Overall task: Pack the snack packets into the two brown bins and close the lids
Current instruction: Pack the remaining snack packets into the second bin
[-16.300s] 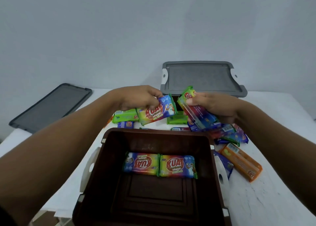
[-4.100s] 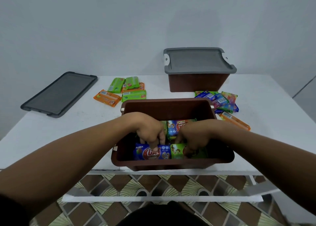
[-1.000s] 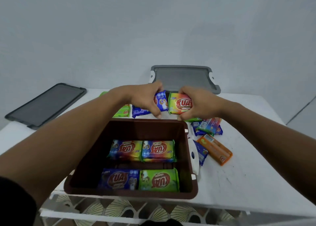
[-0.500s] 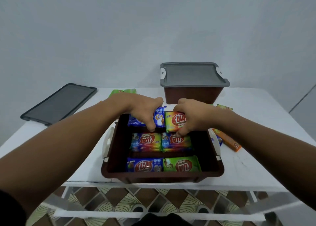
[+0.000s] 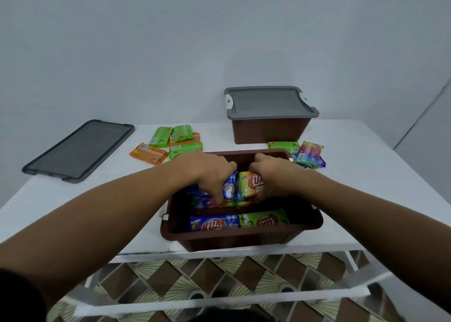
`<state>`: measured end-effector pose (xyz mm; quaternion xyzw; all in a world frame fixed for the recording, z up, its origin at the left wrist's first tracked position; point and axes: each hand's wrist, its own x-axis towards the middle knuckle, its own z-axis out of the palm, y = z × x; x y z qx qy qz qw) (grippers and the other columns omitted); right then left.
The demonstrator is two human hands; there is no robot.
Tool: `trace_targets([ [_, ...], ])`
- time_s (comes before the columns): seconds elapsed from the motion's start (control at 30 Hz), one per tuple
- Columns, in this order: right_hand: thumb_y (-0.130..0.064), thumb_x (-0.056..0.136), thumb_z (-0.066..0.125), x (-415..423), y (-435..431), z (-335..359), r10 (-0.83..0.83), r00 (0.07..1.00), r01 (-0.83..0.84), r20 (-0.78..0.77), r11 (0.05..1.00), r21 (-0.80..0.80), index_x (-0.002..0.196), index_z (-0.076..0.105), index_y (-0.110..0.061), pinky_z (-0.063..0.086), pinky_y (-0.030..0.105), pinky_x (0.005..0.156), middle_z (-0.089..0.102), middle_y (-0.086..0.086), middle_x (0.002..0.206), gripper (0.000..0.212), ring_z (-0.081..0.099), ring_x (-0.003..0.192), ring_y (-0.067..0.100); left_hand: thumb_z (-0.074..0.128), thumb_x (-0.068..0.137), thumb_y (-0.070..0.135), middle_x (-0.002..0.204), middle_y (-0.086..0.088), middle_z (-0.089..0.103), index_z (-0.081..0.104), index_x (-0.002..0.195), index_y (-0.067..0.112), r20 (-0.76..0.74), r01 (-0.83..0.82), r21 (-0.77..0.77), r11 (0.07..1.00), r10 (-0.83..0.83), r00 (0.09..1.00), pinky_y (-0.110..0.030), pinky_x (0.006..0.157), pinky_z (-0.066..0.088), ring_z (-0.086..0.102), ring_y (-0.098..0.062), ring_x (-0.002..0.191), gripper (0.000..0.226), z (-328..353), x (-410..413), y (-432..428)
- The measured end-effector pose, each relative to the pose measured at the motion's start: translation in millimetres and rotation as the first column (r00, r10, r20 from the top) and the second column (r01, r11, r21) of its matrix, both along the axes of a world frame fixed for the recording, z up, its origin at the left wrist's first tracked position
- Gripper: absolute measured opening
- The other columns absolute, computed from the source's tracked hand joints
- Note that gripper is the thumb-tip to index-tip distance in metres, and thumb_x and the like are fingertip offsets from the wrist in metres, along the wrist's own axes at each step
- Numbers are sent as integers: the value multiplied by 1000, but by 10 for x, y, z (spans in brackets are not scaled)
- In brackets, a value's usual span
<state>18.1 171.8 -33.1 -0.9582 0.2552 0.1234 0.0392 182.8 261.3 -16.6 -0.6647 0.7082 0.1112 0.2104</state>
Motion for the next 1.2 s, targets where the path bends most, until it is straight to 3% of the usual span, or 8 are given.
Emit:
trace_targets([
  [0.2,-54,75,78,62,50,-110,48,998,-51,-42,996,-71,135,49,-22,49,35,92,48,2,127,74,53,110,19,82,75,51,122,-9,64,33,147,17,68,17,-63,998,-13,998,-32,73,49,65,-25,100,94,-228,-64,41],
  [0.43,-58,74,77,77,-5,-164,90,994,-97,-62,988,-122,139,47,-23,46,38,99,50,3,131,80,52,119,21,77,77,60,120,-8,64,32,149,17,167,66,-155,986,-40,985,-32,69,49,66,-23,98,95,-249,-66,60],
  [0.53,-59,72,78,65,-27,-128,88,995,-92,-57,993,-75,141,45,-26,48,37,97,50,-1,130,83,52,119,19,76,74,67,118,-8,65,35,147,19,192,89,-172,981,-55,980,-33,68,47,67,-24,97,97,-250,-49,80],
  [0.63,-52,75,79,61,-86,-47,86,992,-86,-87,996,10,138,52,-28,52,33,92,53,-4,127,72,55,113,17,76,71,70,118,-6,66,38,146,21,176,78,-156,985,-50,983,-34,69,51,66,-24,96,97,-253,-4,86],
  [0.77,-40,84,76,111,-172,5,105,978,-93,-182,993,71,138,57,-28,51,34,98,56,-3,134,58,56,117,19,77,73,67,120,-2,65,50,138,23,104,36,-113,993,-24,994,-35,75,54,65,-22,101,83,-211,68,83],
  [0.9,-37,88,72,159,-184,10,151,974,-136,-168,986,96,138,59,-25,49,34,102,58,-3,137,53,55,122,19,76,77,63,113,0,66,59,126,23,54,-7,-61,998,10,999,-37,80,56,65,-21,97,65,-184,103,56],
  [1.07,-36,88,73,172,-196,-5,155,980,-142,-125,984,112,132,64,-24,49,36,102,59,-4,134,46,55,122,19,73,84,57,91,3,59,64,118,20,45,-23,-39,999,24,999,-32,69,45,59,-18,84,50,-159,93,21],
  [1.2,-33,86,75,191,-239,-44,102,985,-82,-141,986,142,103,72,-26,45,27,81,59,-10,104,18,57,110,17,74,86,51,96,5,65,65,107,25,-45,-63,42,997,65,997,-30,71,45,60,-17,89,35,-187,116,4],
])
